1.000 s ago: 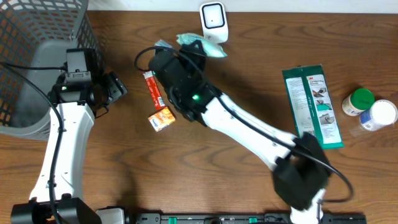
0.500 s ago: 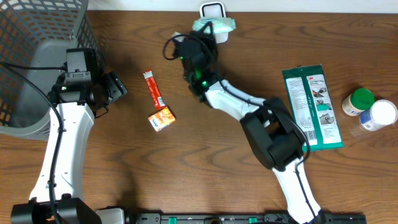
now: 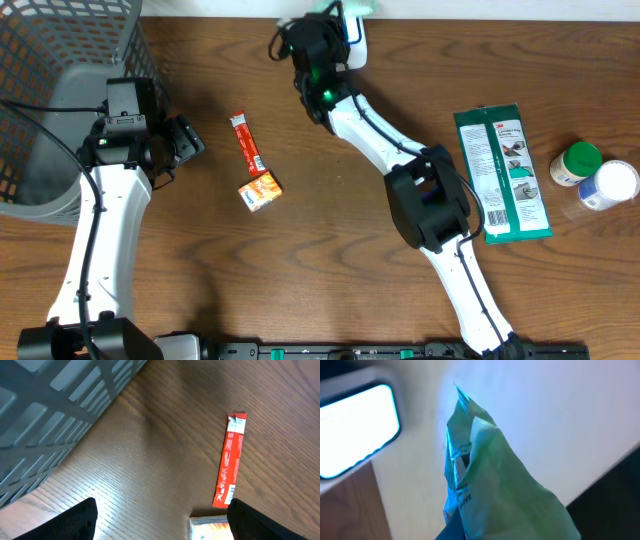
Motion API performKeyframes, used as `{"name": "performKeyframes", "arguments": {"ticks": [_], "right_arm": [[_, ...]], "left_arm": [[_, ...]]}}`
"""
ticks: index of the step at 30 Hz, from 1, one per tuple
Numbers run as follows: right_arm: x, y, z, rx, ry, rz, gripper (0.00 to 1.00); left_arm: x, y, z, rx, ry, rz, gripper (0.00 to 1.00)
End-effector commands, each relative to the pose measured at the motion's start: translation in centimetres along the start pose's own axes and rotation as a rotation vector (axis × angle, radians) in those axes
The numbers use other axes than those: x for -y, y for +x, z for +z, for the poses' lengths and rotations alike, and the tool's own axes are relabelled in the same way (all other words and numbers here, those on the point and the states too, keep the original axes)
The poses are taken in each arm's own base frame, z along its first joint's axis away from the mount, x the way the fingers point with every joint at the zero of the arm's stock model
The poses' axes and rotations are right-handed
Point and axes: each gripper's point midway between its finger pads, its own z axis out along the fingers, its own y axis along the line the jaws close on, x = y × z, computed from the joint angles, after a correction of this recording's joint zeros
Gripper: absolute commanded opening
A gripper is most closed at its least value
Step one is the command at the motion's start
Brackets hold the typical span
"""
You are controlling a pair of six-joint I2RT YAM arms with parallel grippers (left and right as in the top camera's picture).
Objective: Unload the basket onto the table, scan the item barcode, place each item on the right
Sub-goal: 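Hold the wipe pack against the scanner face with the right gripper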
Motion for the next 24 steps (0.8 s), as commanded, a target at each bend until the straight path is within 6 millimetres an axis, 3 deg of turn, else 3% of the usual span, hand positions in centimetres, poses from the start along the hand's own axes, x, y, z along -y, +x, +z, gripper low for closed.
{"name": "performKeyframes", "arguments": {"ticks": [1, 7, 19, 24], "right_arm": [[-0.7, -1.2, 0.1, 0.047, -0.017, 0.167, 0.01], [-3.5, -1.7, 0.4, 0.087, -0.131, 0.31, 0.01], [-5.3, -1.8, 0.0, 0.077, -0.2, 0.345, 0.01], [-4.8, -1.9, 0.2, 0.085, -0.186, 0.404, 0.01]], "left_arm": [[-0.4, -0.5, -0.5, 0.021, -0.008, -0.017, 0.84], [-0.4, -0.5, -0.5, 0.021, -0.008, -0.017, 0.84], [-0.4, -0.5, -0.5, 0.021, -0.008, -0.017, 0.84], [-0.4, -0.5, -0.5, 0.021, -0.008, -0.017, 0.84]]}}
